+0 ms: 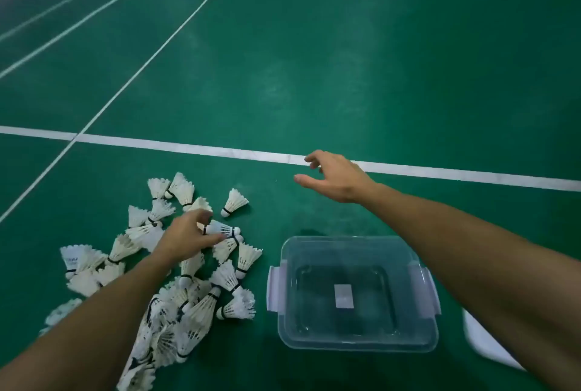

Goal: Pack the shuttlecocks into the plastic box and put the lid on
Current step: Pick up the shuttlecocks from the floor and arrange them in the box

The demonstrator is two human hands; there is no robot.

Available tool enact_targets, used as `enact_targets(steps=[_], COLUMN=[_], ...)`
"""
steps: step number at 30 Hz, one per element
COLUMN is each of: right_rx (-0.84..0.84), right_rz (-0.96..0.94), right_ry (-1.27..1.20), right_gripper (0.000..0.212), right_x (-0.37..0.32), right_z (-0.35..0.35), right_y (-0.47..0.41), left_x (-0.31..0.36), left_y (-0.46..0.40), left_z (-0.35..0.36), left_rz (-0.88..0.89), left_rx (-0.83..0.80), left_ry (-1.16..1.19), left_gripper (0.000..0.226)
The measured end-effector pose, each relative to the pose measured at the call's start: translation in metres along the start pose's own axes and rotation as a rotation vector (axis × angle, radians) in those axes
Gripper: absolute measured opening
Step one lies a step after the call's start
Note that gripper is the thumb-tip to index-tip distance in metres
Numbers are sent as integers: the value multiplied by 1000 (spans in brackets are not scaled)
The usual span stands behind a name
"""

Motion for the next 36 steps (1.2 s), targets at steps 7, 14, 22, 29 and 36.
enact_targets(steps=[7, 14, 22, 29, 36], right_rx=[-98, -156, -301, -251, -34], right_rz=[-15, -35, -114, -104, -113], right_ry=[-26, -59, -60, -178, -214], right_gripper=[68, 67, 44, 30, 31], right_x=[-8, -8, -16, -16, -11], right_z=[49, 100, 195, 221, 101], right_y=[-20, -73, -118, -128, -91], left_x=[-10, -17, -31, -30, 14], left_y=[-2, -13, -26, -22, -4], left_z=[46, 69, 75, 71, 22], left_rz=[-169, -267, -258, -251, -171], left_rx=[30, 141, 198, 217, 302], left_ry=[169, 343, 518, 521, 608], left_gripper=[110, 89, 69, 68, 68])
Point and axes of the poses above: each hand's wrist, its own y-axis away from the middle knuckle, its own z-axis out of the palm, x = y × z, the point moved 8 cm from there along -y, towards the middle knuckle, and after that the axes turned 14 degrees about -y, right-handed, at the moved point
